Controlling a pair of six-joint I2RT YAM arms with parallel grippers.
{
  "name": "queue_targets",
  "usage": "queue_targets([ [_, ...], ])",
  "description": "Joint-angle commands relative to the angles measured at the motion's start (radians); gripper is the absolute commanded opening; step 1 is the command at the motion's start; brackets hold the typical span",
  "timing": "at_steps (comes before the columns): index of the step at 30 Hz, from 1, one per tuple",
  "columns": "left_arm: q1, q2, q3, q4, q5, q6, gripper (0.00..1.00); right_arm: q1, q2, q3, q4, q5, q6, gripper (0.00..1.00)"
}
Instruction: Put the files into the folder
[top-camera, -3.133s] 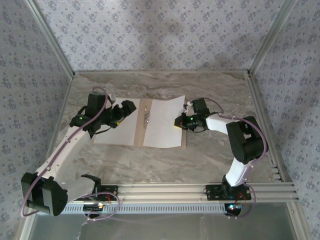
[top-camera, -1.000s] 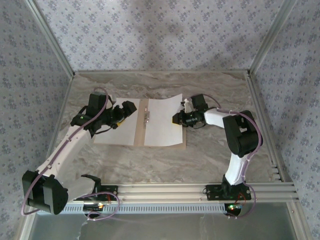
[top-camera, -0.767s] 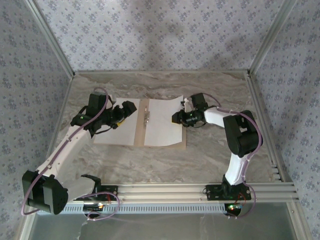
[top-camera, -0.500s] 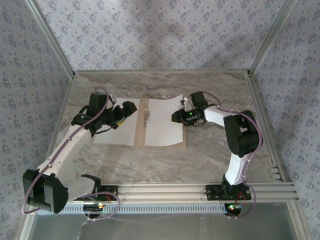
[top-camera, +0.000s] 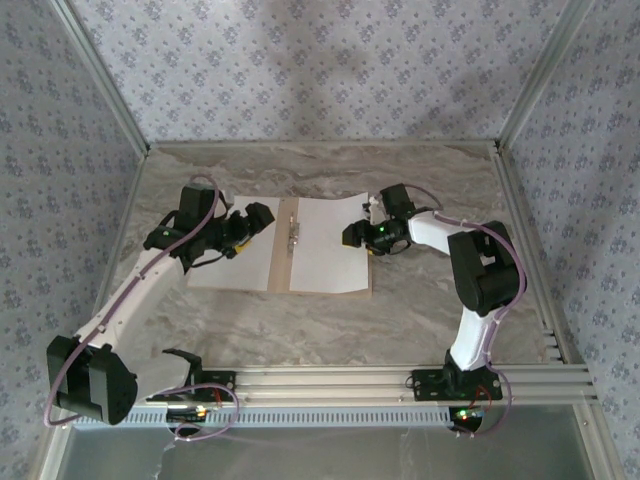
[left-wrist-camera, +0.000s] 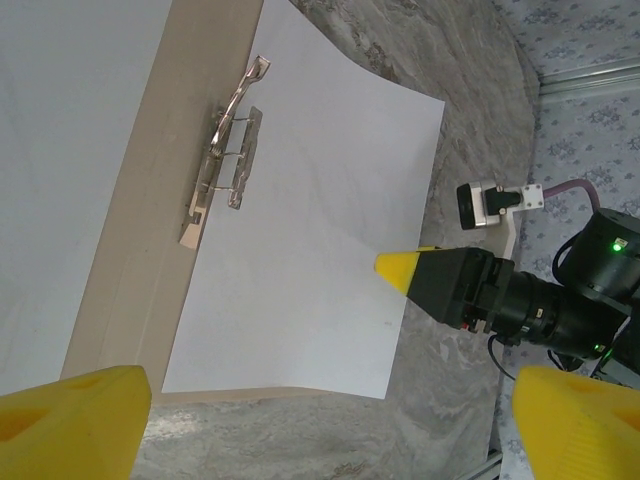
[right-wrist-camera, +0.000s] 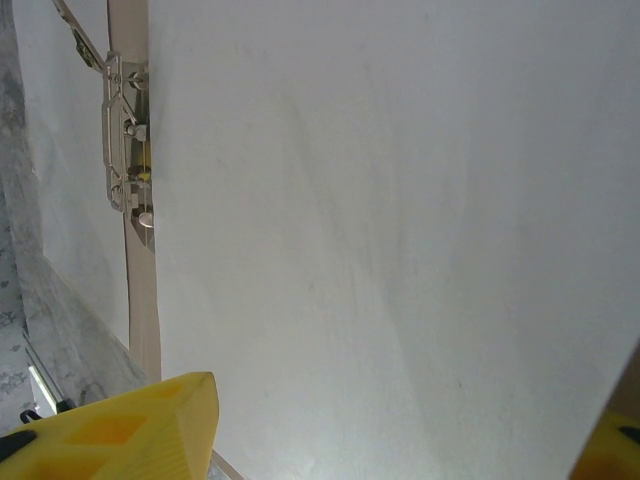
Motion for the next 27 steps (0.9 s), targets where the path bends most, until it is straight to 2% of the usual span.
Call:
queue_targets([
  [1,0.007,0.001,0.018,0.003,0.022,0.008,0.93,0.016,-0.039,0.013,-0.038,0.016,0.006,0.61],
  [27,-0.004,-0.028,0.022,-0.006,0.027,0.002,0.94,0.010,-0.004,0.084,-0.125,0.101,-0.060,0.64],
])
